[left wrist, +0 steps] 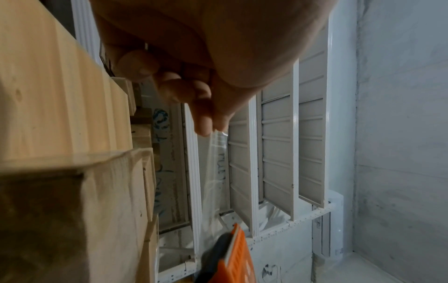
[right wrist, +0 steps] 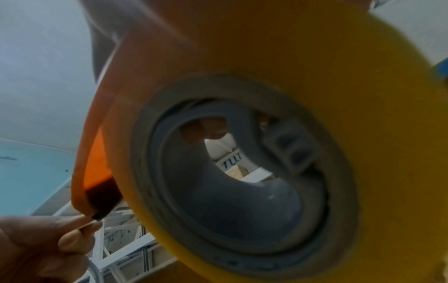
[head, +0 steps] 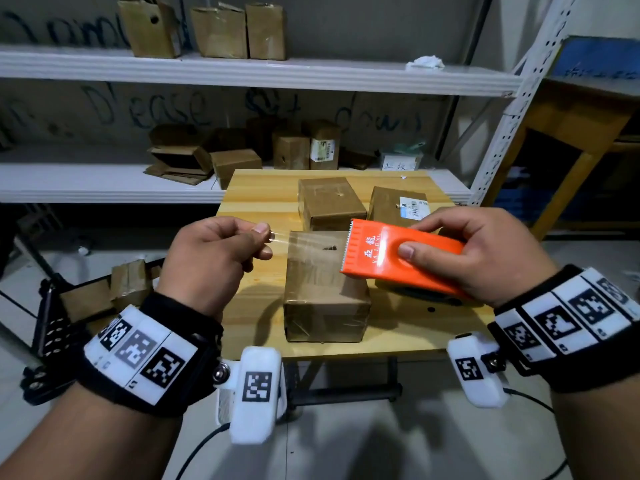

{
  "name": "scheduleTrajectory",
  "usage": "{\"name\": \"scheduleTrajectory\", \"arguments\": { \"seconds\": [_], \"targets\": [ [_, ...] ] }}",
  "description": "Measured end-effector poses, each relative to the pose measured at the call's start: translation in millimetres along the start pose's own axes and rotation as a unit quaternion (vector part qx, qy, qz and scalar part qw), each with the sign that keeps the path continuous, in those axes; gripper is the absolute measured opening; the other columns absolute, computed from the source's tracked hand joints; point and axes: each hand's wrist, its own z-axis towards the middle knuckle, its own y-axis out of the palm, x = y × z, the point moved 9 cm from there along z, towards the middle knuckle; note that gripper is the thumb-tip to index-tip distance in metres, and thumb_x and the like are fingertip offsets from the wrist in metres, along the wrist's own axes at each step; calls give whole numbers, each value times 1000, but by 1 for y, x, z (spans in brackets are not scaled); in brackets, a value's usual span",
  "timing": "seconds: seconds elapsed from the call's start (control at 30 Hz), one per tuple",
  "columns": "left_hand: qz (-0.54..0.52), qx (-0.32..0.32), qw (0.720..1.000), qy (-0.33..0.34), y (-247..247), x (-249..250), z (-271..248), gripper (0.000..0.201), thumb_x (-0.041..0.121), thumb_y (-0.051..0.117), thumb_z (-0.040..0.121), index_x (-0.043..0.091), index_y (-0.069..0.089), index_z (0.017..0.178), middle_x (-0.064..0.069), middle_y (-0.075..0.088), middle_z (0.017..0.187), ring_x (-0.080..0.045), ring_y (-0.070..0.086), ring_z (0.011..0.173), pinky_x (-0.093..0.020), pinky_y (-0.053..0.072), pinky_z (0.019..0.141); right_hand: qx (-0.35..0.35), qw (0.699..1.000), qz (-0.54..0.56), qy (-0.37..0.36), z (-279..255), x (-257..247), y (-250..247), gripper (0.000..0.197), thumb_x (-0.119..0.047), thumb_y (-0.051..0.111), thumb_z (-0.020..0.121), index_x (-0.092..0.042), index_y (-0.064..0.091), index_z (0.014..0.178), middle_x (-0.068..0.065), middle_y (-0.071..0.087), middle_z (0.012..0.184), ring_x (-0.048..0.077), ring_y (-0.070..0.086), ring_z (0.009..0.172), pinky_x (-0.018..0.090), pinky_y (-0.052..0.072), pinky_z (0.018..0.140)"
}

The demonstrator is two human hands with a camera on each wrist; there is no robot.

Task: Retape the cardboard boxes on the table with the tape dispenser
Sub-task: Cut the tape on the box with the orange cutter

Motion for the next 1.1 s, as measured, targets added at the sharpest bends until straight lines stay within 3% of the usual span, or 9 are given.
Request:
{"name": "scheduleTrajectory", "arguments": {
  "seconds": [0.1,0.4,0.53,0.7,0.87,1.0,1.1],
  "targets": [
    [1,-1,1000,-10,-2,-2,1,18,17,69,97,6,77,84,-5,70,69,-12,52,60,-26,41,58,-6,1000,-6,6,-1,4,0,44,-77,63,60,-44,70,87,-20,69,92,0,65,82,15,43,62],
    [-5,0,1000,-17,1,-3,-1,16,12,68,96,4,76,84,-3,72,70,-7,57,59,-24,42,57,-7,1000,5,15,-3,10,-1,40,-74,66,59,-44,71,85,-20,69,88,0,65,81,13,42,62],
    [-13,6,1000,-22,1,-4,-1,16,12,69,95,4,76,83,-6,73,73,-12,58,64,-26,42,59,-8,1000,9,15,-3,11,-1,41,-75,65,59,-44,71,85,-20,70,87,1,65,81,18,44,64],
    [-6,6,1000,-22,4,-4,-2,16,13,69,96,3,76,85,-4,72,70,-13,56,64,-25,42,57,-6,1000,14,15,-4,15,-1,37,-76,72,68,-43,71,86,-19,71,89,3,66,84,21,45,65],
    [3,18,1000,-24,-3,-6,1,18,17,69,96,3,76,89,-4,70,69,-14,55,65,-26,42,59,2,1000,6,15,-4,19,-4,53,-90,67,58,-45,70,87,-21,70,91,1,64,84,21,43,64],
    [-9,38,999,-34,-16,-11,7,16,17,70,96,4,76,89,-5,69,70,-23,51,72,-31,38,59,20,999,-6,24,-6,34,-14,51,-86,64,57,-45,71,86,-18,71,94,4,65,85,23,42,64],
    [-7,36,999,-37,-16,-13,7,16,16,70,96,5,76,85,-4,68,68,-21,49,68,-30,36,59,13,1000,-9,24,-7,36,-15,54,-87,58,55,-45,71,87,-19,70,92,2,65,83,20,42,63]
  ]
}}
